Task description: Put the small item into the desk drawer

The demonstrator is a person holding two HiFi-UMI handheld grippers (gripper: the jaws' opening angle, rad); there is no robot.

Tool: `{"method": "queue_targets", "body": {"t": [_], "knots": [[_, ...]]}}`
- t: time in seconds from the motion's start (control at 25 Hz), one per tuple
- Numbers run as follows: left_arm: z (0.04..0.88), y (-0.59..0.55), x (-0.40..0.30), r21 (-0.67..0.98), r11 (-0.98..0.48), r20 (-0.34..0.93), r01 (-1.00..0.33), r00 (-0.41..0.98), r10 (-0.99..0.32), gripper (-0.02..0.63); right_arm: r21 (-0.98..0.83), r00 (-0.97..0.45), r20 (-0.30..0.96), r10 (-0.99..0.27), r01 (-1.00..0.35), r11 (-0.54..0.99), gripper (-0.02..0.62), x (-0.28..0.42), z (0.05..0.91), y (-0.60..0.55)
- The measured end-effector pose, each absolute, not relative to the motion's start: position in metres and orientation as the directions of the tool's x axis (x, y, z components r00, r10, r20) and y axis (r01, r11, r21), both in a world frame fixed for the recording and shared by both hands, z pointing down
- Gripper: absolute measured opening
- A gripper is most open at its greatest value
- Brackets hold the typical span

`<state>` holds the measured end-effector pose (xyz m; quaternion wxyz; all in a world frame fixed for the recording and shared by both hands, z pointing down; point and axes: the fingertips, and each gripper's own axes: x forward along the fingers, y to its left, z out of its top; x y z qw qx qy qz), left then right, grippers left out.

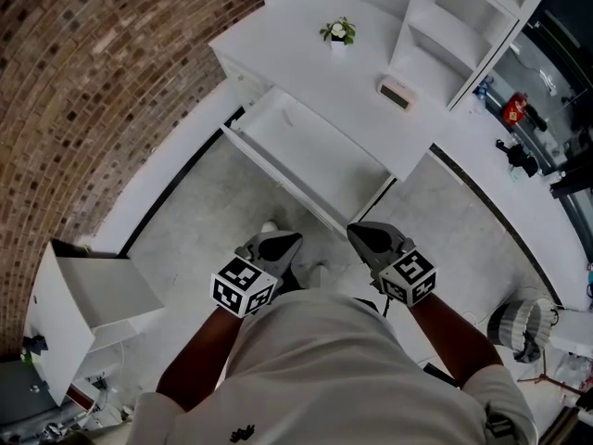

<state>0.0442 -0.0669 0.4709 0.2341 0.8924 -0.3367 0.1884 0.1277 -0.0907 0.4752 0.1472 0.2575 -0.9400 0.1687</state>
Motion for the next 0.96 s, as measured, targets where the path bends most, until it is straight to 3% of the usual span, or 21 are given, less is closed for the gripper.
{"method": "queue_targets", "body": {"t": [0.96], "knots": [[0.475,-0.091,0.037,0.294,-0.672,0.498,-0.679,0.710,-0.499,0.005,-0.210,-0.822,0.385,-0.420,-0.521,0.827,0.012,0.116,0.477,-0.116]]}}
